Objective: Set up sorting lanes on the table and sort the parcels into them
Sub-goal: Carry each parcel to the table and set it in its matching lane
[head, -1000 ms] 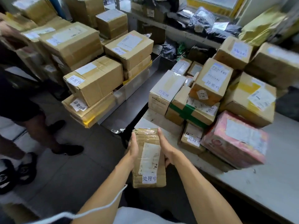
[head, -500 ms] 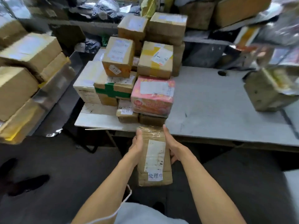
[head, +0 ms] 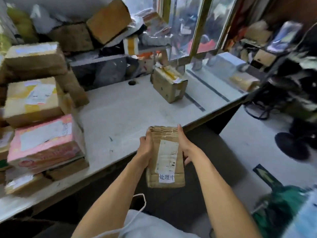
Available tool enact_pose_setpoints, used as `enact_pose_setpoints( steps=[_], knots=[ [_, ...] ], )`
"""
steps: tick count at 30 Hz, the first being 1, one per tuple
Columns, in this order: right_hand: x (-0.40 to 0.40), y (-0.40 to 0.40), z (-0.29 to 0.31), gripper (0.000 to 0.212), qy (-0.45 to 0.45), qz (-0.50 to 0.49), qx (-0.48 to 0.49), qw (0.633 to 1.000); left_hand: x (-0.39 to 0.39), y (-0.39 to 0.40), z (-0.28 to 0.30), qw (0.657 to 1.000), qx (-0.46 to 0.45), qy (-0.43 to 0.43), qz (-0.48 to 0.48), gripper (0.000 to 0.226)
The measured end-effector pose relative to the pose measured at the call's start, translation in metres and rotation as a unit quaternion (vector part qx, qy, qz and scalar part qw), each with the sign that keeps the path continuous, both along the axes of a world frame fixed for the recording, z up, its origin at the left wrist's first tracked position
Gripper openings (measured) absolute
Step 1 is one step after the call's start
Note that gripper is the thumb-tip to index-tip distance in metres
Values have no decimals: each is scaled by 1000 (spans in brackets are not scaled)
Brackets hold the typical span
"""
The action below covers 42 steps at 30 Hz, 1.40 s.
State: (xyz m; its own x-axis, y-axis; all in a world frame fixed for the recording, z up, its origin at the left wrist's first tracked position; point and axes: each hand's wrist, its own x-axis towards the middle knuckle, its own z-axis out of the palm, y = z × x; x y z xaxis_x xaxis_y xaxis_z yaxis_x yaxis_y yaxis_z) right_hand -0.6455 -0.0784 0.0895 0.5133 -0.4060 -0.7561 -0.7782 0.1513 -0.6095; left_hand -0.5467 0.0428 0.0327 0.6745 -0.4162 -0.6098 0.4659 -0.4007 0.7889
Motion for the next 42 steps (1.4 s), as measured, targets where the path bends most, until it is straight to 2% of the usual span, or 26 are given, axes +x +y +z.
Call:
enact_pose_setpoints(
  steps=[2, 5, 8, 11, 13, 15, 21, 24, 27, 30, 33, 38, 42],
  knots=[
    [-11, -26, 3, 105, -21, -54, -4, 998, 18, -41, -30, 999, 1, -12, -40, 113],
    [-26, -72, 4, 98, -26, -107, -20, 994, 41, -116, -86, 994, 4, -5, -110, 111],
    [-30, -121, 3, 93, -23, -161, -35, 986, 44, -184, -95, 989, -2, -22, -147, 108],
    [-30, -171, 3, 103, -2, -177, -62, 982, 38, -245, -83, 984, -10, -22, -178, 90],
    [-30, -206, 0, 124, -6, -185, -73, 980, 25, -275, -63, 977, -16, -28, -209, 76],
    [-33, -242, 4, 143, 4, -206, -83, 975, 17, -304, -41, 973, -38, -20, -229, 74],
    [-50, -314, 34, 121, 36, -256, -85, 962, 6, -403, -26, 956, -56, -5, -287, 81],
    [-56, -355, 37, 131, 43, -272, -93, 957, 1, -444, -16, 951, -47, 0, -305, 86],
    [-60, -395, 40, 145, 43, -292, -111, 949, -6, -475, 10, 951, -50, 4, -305, 84],
    [-58, -447, 44, 140, 34, -287, -113, 951, -7, -509, 43, 952, -44, 10, -302, 68],
    [-44, -507, 45, 143, 30, -241, -115, 963, -1, -545, 67, 959, -57, -2, -276, 51],
    [-3, -592, 55, 141, -13, -163, -178, 970, 21, -603, 85, 980, -47, -3, -193, 52],
    [44, -627, 70, 113, -73, -90, -176, 978, 44, -621, 95, 993, -51, -6, -103, 56]
  ],
)
